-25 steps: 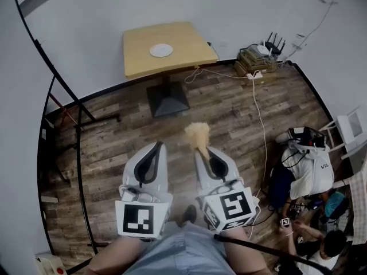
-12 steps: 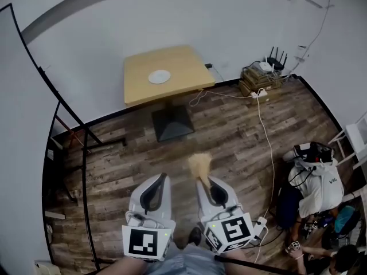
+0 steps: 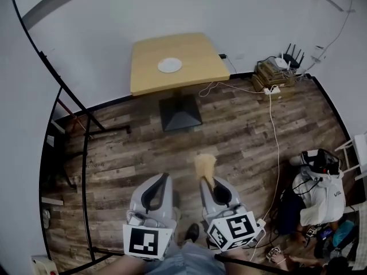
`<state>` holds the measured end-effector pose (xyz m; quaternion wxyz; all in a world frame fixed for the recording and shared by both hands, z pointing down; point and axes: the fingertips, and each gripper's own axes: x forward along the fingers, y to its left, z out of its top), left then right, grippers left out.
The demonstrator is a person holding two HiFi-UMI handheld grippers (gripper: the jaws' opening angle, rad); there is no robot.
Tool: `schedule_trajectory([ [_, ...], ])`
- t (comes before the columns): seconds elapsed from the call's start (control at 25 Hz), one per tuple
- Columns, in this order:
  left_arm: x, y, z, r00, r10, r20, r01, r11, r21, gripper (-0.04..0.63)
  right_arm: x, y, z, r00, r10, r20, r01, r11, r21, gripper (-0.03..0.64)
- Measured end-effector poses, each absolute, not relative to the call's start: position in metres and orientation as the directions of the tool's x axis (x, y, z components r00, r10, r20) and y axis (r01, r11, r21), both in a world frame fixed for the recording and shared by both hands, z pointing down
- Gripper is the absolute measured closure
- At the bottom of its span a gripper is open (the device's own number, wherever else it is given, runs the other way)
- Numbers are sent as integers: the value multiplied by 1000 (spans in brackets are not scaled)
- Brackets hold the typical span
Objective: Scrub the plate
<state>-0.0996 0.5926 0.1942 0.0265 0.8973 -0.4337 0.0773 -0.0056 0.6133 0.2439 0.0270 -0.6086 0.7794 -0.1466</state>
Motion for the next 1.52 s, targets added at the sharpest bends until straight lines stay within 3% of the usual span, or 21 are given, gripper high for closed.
schedule_trajectory([
  [0.56,-123,418,171,595,-801,70,-804,-591,73,575,-18,448,219,-278,-947,162,-948,243,-207,568],
  [1.0,-137,355,161,609,-793,-11,-787,-607,110,575,-42,379,199,-297,-945,136,-950,279,-139,568],
  [1.52,-106,301,195,588,-804,89,-808,-579,106,575,0,324,224,-295,-942,160,-946,265,-185,568],
])
